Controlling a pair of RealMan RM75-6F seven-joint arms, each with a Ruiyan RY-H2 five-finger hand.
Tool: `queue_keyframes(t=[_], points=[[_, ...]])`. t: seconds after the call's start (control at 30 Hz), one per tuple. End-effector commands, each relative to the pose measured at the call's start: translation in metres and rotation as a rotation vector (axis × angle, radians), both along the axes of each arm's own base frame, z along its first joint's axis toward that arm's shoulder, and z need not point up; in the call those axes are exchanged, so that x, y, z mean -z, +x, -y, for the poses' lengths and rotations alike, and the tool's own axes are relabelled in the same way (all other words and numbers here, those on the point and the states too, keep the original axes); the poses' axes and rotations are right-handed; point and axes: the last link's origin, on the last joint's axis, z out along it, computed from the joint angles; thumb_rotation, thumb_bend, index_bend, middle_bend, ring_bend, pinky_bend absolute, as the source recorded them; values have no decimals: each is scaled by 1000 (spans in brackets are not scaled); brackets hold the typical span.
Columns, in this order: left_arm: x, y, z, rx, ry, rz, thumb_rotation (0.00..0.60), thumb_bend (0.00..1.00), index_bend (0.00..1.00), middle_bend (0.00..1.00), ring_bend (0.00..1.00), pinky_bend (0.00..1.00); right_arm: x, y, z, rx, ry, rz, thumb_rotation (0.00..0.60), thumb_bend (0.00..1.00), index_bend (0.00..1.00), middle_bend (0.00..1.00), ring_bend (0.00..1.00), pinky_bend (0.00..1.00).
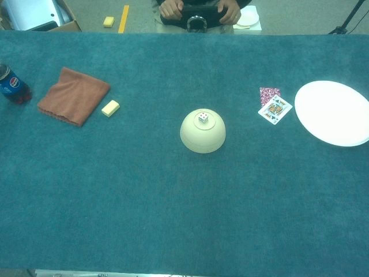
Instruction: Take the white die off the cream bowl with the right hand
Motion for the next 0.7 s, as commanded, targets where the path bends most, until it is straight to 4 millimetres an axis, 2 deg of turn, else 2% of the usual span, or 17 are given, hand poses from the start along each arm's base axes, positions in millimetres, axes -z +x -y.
queue_keyframes(t=[0.03,0.43,0.7], points=[[0,1,-2,0,0,1,600,337,61,89,27,72,0,0,1,1,0,-1,600,289,176,231,57,105],[-1,-2,-1,-3,1,3,600,337,61,89,27,72,5,11,7,-46,34,10,600,290,182,231,57,105],[-1,-3,1,3,-2,6,600,337,61,89,27,71,25,40,29,-172,139,22,600,289,218,231,57,105]])
